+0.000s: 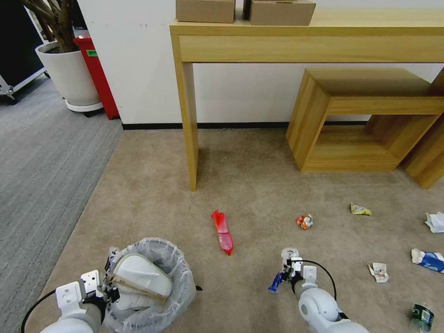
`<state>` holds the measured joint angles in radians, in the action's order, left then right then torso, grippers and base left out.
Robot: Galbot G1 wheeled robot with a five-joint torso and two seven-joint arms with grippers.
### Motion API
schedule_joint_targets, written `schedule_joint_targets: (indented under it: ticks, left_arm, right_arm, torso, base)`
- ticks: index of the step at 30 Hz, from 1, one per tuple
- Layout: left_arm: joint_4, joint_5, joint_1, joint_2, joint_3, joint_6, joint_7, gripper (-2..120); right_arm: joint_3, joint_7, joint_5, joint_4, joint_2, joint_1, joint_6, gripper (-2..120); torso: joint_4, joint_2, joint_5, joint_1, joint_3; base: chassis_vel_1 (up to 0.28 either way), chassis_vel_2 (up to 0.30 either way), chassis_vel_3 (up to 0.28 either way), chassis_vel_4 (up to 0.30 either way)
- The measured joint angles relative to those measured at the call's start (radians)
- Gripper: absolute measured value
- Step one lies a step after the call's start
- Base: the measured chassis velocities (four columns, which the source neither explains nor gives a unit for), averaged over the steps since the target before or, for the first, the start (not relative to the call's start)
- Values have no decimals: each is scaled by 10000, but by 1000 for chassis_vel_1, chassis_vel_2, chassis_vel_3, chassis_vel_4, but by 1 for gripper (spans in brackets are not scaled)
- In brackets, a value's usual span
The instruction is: Pick up the trash bin and place the garbage on the floor into it.
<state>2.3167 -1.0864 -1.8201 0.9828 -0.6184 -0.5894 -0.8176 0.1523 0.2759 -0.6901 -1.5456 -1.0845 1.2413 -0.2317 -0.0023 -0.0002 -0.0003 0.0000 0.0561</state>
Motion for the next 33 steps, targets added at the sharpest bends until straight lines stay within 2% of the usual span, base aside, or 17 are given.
schedule_joint_targets:
  ticks: [1, 2, 3, 4, 5, 6, 7, 9, 14, 15, 16, 18, 20, 22, 25, 32, 33]
  left_arm:
    - [0, 0, 0, 0, 0, 0, 0, 0]
    - [12, -36, 11, -33, 2, 3, 3, 0]
    - [28, -75, 25, -66, 3, 10, 8, 0]
    - [35, -119, 67, -105, -3, 11, 41, 0]
    - [35, -119, 67, -105, -3, 11, 41, 0]
    - [39, -164, 109, -135, -22, 15, 64, 0]
    - [39, -164, 109, -135, -22, 15, 64, 0]
    - [68, -266, 147, -202, -55, 26, 70, 0]
    - [90, -372, 193, -267, -97, 65, 97, 0]
    - [119, -509, 256, -344, -145, 79, 104, 0]
    - [119, -509, 256, -344, -145, 79, 104, 0]
    - [158, -819, 428, -580, -256, 139, 88, 0]
    - [158, -886, 472, -632, -276, 150, 84, 0]
    - [75, -1124, 692, -754, -321, 217, 39, 0]
    - [-17, -1208, 816, -808, -329, 268, 2, 0]
    - [-270, -1564, 1049, -1124, -397, 329, -123, 0]
    - [-270, -1564, 1049, -1124, -397, 329, -123, 0]
  right_arm:
    - [0, 0, 0, 0, 0, 0, 0, 0]
    - [134, -716, 60, -244, 110, -36, 693, 0]
    - [220, -1770, 122, -399, 224, -156, 1714, 0]
    - [250, -3502, 41, -523, 377, -385, 3179, 0]
    - [250, -3502, 41, -523, 377, -385, 3179, 0]
    - [205, -4580, -96, -696, 494, -562, 4054, 0]
    - [205, -4580, -96, -696, 494, -562, 4054, 0]
    - [-22, -6071, -419, -1275, 786, -884, 4901, 0]
    - [-661, -7443, -745, -2006, 1251, -1365, 5184, 0]
    - [-935, -8022, -790, -2182, 1423, -1554, 5188, 0]
    - [-935, -8022, -790, -2182, 1423, -1554, 5188, 0]
    - [-1612, -8953, -932, -2498, 1728, -2071, 5168, 0]
    - [-1767, -9085, -995, -2564, 1781, -2216, 5138, 0]
    - [-2721, -9290, -1356, -2725, 1918, -3039, 5021, 0]
    - [-3508, -9316, -1637, -2664, 1919, -3873, 4931, 0]
    - [-5656, -9280, -2062, -1597, 1260, -5988, 4828, 0]
    - [-5656, -9280, -2062, -1597, 1260, -5988, 4828, 0]
  torso:
    - [0, 0, 0, 0, 0]
    - [0, 0, -1, 0, 0]
    - [0, 0, -4, 0, 0]
    - [2, 0, -3, 0, 0]
    - [2, 0, -3, 0, 0]
    - [2, -1, -6, 0, 1]
    - [2, -1, -6, 0, 1]
    - [2, 0, -3, 0, 0]
    - [3, 0, -3, 0, 0]
    - [3, 0, -2, 0, 1]
    - [3, 0, -2, 0, 1]
    - [1, -1, 1, 0, 0]
    - [-1, 0, 2, 0, 0]
    - [0, 0, -1, 0, 0]
    - [2, 0, -2, 0, -1]
    - [2, -1, 0, 0, 1]
    - [2, -1, 0, 0, 1]
  base:
    - [0, 0, 0, 0]
    - [0, 0, 0, 0]
    - [0, 0, 0, 0]
    - [0, 0, 0, 0]
    - [0, 0, 0, 0]
    - [0, 0, 0, 0]
    - [0, 0, 0, 0]
    - [0, 0, 0, 0]
    - [0, 0, 0, 0]
    - [0, 0, 0, 0]
    - [0, 0, 0, 0]
    - [0, 0, 0, 0]
    - [0, 0, 0, 0]
    - [0, 0, 0, 0]
    - [0, 0, 0, 0]
    - [0, 0, 0, 0]
    - [0, 0, 0, 0]
